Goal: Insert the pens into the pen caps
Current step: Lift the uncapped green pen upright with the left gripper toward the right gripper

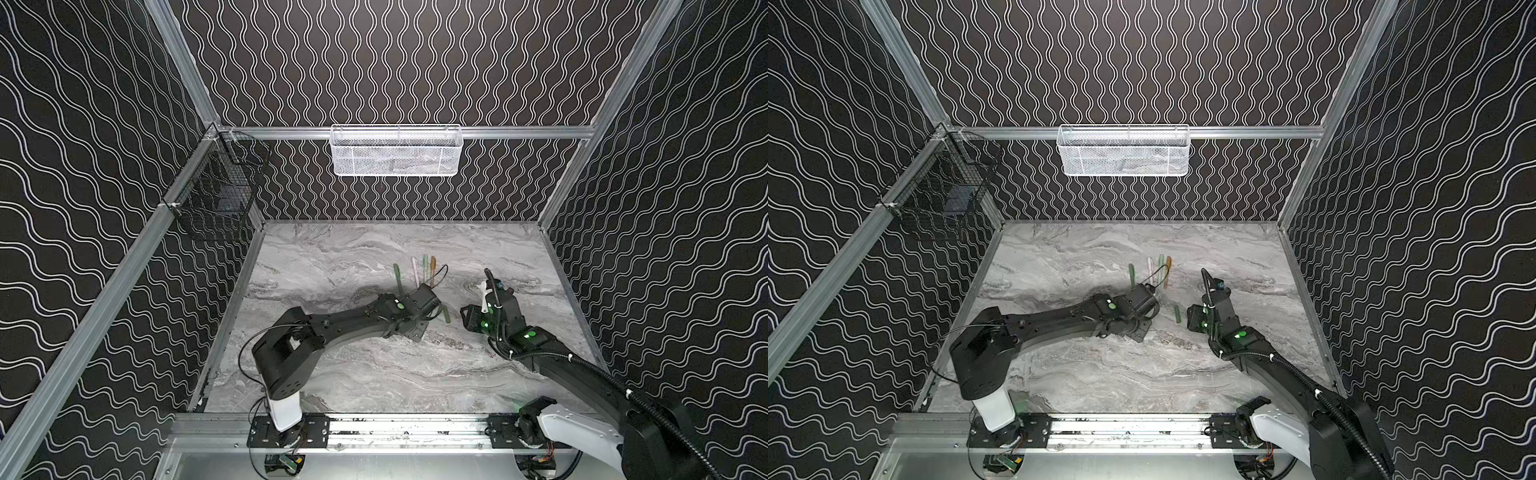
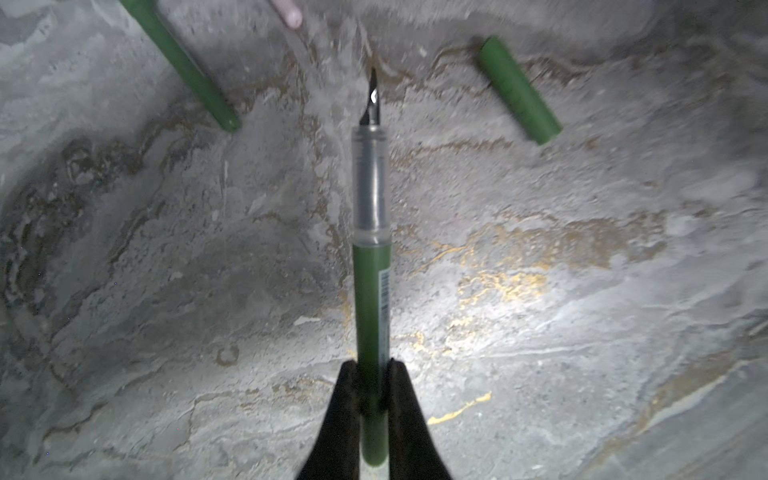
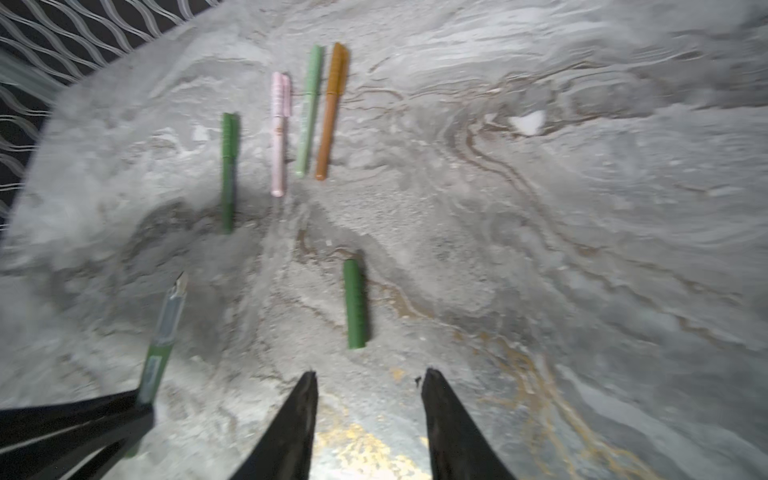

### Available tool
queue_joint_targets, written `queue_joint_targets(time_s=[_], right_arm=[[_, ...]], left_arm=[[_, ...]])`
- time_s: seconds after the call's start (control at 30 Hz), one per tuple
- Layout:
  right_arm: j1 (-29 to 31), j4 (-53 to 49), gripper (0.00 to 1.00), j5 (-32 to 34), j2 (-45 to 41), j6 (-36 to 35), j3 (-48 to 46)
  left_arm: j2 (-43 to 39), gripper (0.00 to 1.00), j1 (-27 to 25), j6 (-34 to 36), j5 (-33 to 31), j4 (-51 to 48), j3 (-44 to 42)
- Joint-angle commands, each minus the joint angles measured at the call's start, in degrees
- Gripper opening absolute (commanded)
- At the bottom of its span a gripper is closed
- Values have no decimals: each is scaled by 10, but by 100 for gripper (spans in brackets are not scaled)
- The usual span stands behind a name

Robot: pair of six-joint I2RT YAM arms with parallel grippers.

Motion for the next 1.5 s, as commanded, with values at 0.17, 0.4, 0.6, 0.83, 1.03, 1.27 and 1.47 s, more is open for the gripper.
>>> queue_joint_targets(time_s=[0.17,0.4,0.6,0.83,1.03,1.27,1.47], right_arm=[[-4,102,57,-196,-2,50,9],[-4,142,58,-275,19,73,29],[-4,166,53,-301,36,80,33],[-4,184,30,-318,56,93,41],[-4,189,11,-328,54,97,38],[-4,179,7,-315,47,93,35],[-4,178,7,-316,41,95,33]], left_arm=[[-103,0,10,8,139,235,-103],[-122,0,25,2,189,264,-115],[-123,0,28,5,205,269,-115],[-124,0,29,6,215,276,-114],[-125,0,31,6,223,283,-118],[-125,33,36,6,240,289,-122],[-113,31,39,7,258,282,-114]])
